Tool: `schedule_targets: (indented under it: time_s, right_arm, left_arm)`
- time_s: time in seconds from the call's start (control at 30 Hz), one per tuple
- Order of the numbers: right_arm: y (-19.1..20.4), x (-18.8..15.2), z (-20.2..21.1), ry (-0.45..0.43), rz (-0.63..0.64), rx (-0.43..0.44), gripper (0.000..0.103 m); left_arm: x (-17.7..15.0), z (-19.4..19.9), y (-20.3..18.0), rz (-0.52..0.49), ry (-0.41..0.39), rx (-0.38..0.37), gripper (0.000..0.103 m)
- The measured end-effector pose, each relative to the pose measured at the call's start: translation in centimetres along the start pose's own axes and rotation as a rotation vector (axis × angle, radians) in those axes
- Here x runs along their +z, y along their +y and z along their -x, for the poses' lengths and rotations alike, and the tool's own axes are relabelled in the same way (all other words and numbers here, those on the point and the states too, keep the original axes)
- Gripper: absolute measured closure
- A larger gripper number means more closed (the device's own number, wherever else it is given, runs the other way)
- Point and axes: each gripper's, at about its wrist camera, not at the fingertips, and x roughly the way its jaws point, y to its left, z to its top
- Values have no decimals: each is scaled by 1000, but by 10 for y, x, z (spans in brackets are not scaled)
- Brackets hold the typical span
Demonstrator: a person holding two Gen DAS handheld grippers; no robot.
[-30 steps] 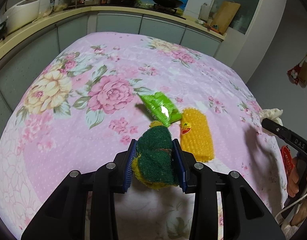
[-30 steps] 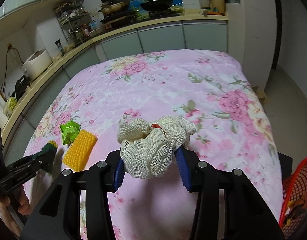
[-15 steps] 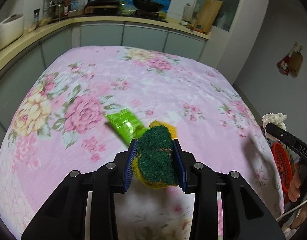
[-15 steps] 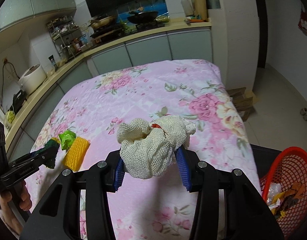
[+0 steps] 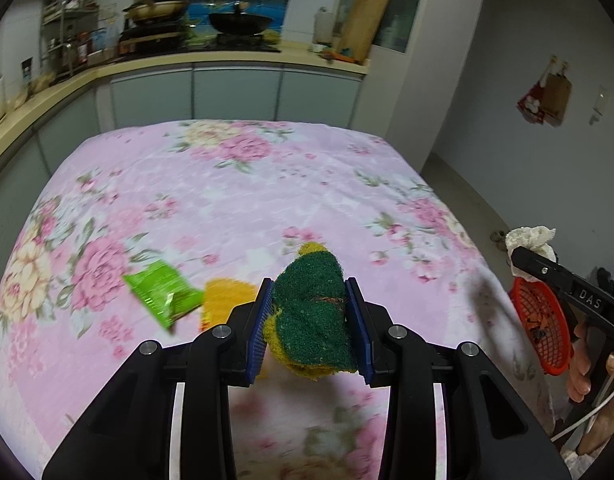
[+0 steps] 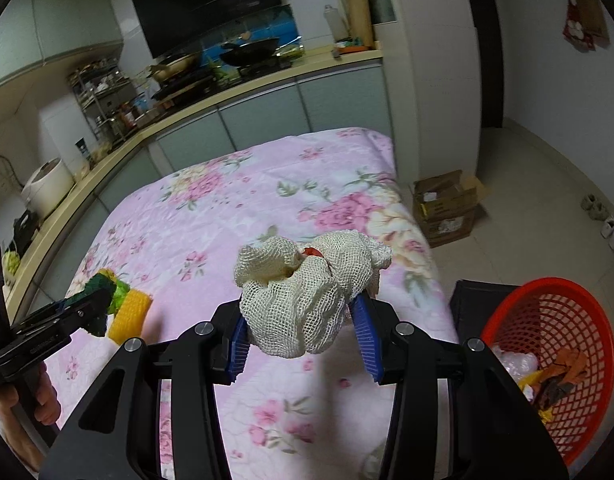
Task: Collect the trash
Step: 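Carry the scrubber and beige mesh bundle in both grippers over the red wastebasket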
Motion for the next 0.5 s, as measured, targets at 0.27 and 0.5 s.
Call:
schedule_targets:
  time_s: [0.27,0.5]
  right_arm:
    - [-30,0,14,-26,-44,-52,59]
    - [-58,-4,28,-50,-79,-106,59]
  left_arm:
    - [9,-9,-42,-73,-1,-58,69]
    - [16,-19,-81,-144,6,-115,69]
